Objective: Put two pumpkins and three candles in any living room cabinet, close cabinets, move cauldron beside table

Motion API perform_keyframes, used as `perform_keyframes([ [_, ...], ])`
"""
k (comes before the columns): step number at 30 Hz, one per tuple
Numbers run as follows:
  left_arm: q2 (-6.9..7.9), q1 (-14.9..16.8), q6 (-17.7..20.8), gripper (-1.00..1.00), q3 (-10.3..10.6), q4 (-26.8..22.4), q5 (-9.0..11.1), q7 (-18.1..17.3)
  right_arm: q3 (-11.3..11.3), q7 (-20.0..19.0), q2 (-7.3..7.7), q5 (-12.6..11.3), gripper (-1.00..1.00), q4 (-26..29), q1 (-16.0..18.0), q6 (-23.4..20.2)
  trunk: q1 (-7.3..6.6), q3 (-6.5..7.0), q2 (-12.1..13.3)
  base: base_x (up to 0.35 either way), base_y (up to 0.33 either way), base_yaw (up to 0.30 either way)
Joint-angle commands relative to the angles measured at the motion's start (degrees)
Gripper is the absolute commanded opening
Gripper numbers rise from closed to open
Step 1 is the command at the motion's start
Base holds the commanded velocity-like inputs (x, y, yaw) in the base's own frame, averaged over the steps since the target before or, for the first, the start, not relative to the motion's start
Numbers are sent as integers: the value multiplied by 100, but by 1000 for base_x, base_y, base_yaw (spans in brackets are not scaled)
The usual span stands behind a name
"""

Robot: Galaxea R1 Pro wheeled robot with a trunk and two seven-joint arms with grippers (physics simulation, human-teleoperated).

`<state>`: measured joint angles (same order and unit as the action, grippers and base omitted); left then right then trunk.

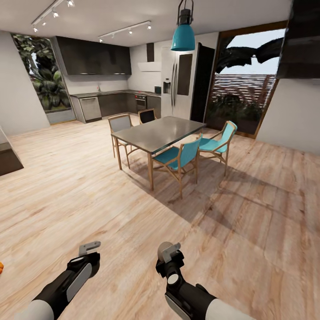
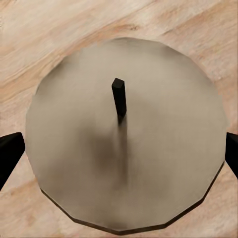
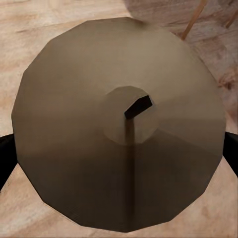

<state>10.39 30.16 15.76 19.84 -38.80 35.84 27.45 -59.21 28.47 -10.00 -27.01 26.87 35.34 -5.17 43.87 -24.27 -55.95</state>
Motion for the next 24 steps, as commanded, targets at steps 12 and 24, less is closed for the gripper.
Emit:
perform_keyframes([
  [12, 494, 1, 31, -100, -1050, 716, -14, -277, 5, 52, 0, -31, -100, -52, -35, 170, 0, 1, 0, 293, 144, 230],
  [24, 121, -16, -222, -100, -1190, 1637, -62, -1591, -6, 768, 0, -1002, -100, -370, -5, 100, 0, 0, 0, 317, 72, 287],
])
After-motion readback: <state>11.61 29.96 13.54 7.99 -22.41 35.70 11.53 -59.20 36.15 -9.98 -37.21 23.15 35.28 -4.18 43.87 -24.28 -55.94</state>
